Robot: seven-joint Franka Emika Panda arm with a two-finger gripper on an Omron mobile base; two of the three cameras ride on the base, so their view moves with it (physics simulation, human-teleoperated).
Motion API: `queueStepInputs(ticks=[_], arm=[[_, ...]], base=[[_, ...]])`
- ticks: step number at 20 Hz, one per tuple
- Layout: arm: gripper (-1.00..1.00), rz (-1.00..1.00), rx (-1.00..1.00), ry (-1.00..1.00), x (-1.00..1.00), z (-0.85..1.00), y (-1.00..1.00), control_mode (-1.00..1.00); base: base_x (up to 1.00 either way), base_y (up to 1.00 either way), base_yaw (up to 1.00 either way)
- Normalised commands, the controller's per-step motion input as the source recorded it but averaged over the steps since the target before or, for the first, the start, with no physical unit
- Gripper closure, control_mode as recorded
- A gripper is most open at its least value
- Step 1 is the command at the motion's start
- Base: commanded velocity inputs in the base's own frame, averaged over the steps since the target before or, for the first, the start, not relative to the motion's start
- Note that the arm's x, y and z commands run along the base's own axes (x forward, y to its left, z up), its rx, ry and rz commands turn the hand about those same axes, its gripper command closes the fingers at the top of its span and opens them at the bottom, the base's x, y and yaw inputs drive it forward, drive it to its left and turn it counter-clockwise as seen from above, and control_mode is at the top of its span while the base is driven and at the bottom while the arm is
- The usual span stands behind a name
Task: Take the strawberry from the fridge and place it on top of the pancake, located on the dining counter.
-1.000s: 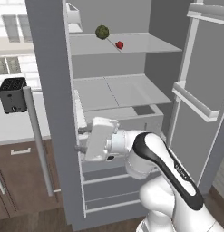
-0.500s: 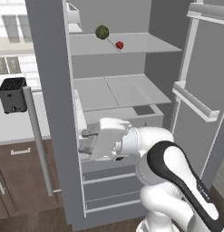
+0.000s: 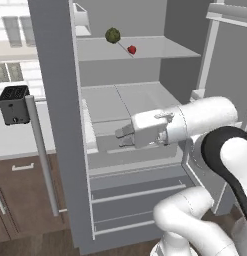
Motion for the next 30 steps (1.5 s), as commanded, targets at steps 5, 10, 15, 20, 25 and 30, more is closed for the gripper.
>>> queueStepInputs(ticks=[5, 10, 15, 20, 25, 30], arm=[[-1.0, -0.27, -0.45, -0.26, 0.0, 0.07, -0.58, -1.0], [-1.0, -0.4, -0.44, -0.17, 0.0, -0.03, -0.66, -1.0], [-1.0, -0.46, -0.41, -0.15, 0.0, -0.14, -0.71, -1.0], [-1.0, -0.47, -0.35, -0.09, 0.0, -0.15, -0.8, -1.0], [-1.0, -0.37, -0.15, 0.0, 0.01, -0.41, -0.77, -1.0], [-1.0, -0.1, 0.09, 0.01, 0.11, -0.21, -0.44, -1.0]], base=[[0.0, 0.0, 0.0], [0.0, 0.0, 0.0], [0.0, 0.0, 0.0], [0.0, 0.0, 0.0], [0.0, 0.0, 0.0], [0.0, 0.0, 0.0]])
